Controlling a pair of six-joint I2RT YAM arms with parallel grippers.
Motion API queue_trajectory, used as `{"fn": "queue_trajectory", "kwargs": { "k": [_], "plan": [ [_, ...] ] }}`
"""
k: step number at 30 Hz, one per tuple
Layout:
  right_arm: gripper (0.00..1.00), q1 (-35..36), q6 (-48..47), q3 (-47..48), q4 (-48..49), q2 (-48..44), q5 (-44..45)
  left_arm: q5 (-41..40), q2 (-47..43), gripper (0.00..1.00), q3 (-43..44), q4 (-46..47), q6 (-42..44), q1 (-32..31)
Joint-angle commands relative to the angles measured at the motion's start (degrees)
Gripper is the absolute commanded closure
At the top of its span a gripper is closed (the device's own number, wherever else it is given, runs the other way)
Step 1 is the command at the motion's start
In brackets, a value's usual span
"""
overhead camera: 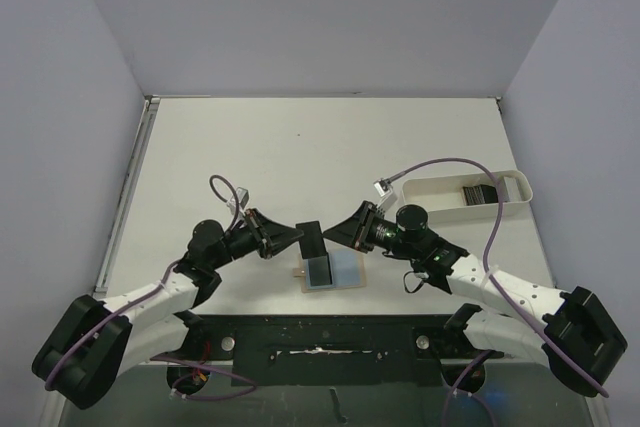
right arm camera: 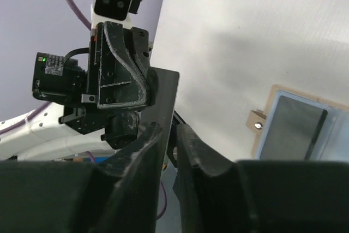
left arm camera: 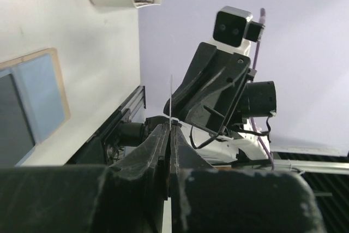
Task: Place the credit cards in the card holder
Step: Pick up the credit card from the storage box, then insert the credit card into the card holder.
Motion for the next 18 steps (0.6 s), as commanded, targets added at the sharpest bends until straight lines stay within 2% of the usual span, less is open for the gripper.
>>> {"fn": "queue_trajectory", "kwargs": {
  "k": [1,5,8,14,18],
  "plan": [
    [0.78,-0.2,-2.8,1.1,-4.3,-0.6,2.4,-2.1,-3.1,1.00,4.1,-13.6,6.0,-0.1],
    [0.64,-1.2,-7.7,3.5,-14.4,-2.3,5.3,-10.7,-7.7,1.00,11.3,-37.1,15.7,-0.8],
    [0.57,-2.1,-11.8,5.1,-21.6,-3.5,8.3,-16.2,-9.5,1.00,15.9,-47.8,19.6,-1.0],
    [0.54,-3.5,-18.5,8.0,-35.2,-2.9,16.7,-21.2,-6.7,1.00,20.9,-57.3,23.5,-2.5],
    [0.54,-3.8,-21.4,9.1,-38.0,-0.3,18.4,-26.8,-2.2,1.00,25.3,-62.4,25.1,-6.0]
  ]
}}
